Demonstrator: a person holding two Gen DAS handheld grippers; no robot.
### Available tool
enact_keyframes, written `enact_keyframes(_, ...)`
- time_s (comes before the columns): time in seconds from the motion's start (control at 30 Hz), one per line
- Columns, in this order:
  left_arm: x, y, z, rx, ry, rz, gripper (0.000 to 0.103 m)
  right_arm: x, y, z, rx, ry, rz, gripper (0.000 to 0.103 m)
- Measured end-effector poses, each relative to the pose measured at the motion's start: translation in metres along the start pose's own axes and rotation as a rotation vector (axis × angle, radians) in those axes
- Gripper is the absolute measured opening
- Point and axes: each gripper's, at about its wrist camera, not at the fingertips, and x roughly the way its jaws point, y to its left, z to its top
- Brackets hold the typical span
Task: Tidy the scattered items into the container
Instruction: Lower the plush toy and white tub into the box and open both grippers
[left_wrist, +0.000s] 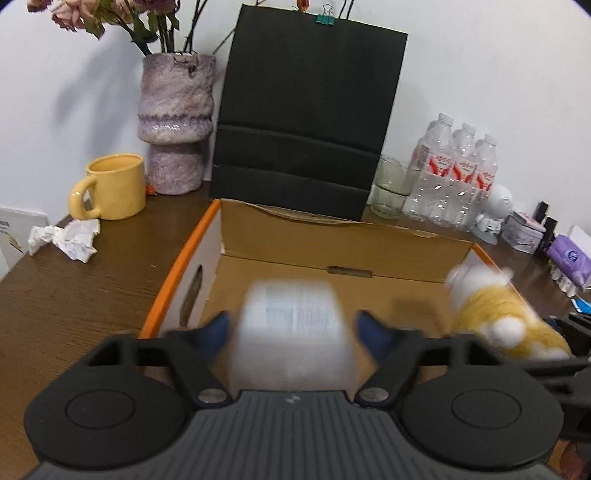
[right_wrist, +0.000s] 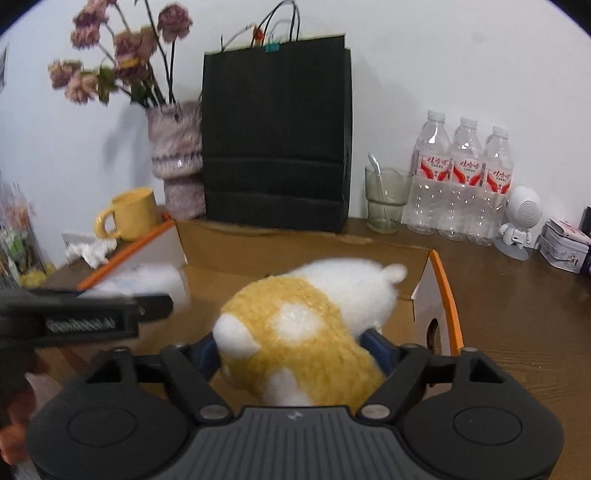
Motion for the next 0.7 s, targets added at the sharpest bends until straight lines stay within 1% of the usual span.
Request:
enact_keyframes(0.03,-0.002,0.000,0.001,0.007,-0.014,0.007,0.103,0.002,0.001,-0.002,-0.009,0.012,-0.011,0.099)
enact_keyframes(0.13,-0.005,-0.001,0.005,0.019,-0.025,0.026,0.103,0.004,0.002,-0.004,-0.015,0.028,-0.034,0.101)
enact_keyframes(0.33,-0.002,-0.002,0.006,0.019,-0.005,0.027,0.103,0.002,-0.003,-0.005,0.018,0.036,-0.032,0.102)
enact_keyframes(0.53,-0.005,-0.005,0.005,0.029,-0.008,0.023,0.103,0.000,-0.002,-0.004,0.014,0.028,-0.032,0.102)
enact_keyframes(0.63,-0.015,-0.005,0.007,0.031,-0.017,0.021,0.103,-0.009,0.001,-0.002,0.005,0.017,-0.035,0.102)
enact_keyframes(0.7,-0.031,-0.001,0.009,0.031,-0.043,0.000,0.103,-0.025,0.003,0.002,0.004,-0.011,-0.035,0.102)
